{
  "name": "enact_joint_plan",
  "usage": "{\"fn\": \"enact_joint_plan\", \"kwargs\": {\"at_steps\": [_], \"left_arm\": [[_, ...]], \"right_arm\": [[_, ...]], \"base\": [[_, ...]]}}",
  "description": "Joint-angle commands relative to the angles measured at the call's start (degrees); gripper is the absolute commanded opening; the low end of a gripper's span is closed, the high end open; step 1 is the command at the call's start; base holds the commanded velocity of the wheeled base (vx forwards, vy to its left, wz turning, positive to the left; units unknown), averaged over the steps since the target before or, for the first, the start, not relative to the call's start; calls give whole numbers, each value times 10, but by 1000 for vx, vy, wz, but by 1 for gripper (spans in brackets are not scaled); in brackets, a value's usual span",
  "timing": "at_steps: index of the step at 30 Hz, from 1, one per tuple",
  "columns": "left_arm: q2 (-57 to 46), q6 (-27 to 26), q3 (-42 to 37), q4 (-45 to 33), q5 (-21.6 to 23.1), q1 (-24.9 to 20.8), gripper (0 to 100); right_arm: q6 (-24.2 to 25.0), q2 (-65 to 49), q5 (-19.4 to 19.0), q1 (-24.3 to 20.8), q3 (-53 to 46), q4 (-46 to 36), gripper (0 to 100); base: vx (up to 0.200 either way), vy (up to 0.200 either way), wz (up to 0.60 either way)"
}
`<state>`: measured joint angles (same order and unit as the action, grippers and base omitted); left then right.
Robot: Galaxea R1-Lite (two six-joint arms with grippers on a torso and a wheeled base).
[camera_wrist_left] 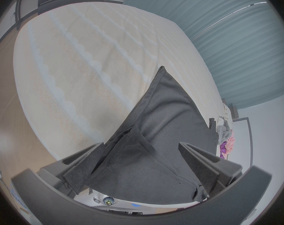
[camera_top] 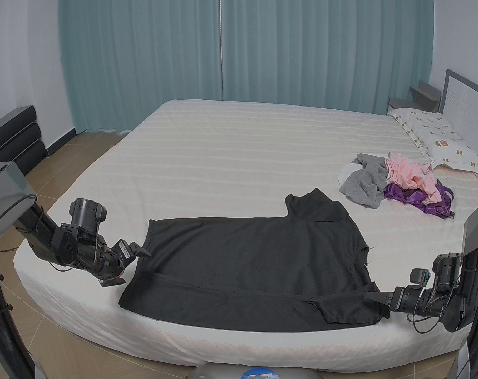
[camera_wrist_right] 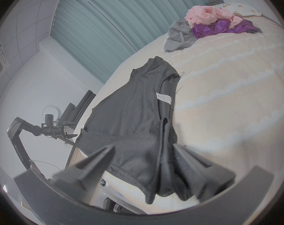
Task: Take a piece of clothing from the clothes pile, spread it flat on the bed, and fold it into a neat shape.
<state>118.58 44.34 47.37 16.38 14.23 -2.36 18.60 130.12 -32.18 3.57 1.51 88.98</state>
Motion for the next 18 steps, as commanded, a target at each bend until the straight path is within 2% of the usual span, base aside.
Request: {"fn": "enact_joint_plan", "kwargs": {"at_steps": [1, 10, 18], "left_arm": [[-1, 0, 0, 0, 0, 0, 100], [-1, -4, -7, 2, -3, 0, 100], [-1, -4, -7, 2, -3, 0, 100]], "right_arm": [[-1, 6, 2, 1, 1, 8, 0], [-22, -5, 42, 6, -9, 8, 0], [-30, -43, 43, 7, -15, 8, 0]], "base": [[0, 0, 0], [0, 0, 0], [0, 0, 0]]}}
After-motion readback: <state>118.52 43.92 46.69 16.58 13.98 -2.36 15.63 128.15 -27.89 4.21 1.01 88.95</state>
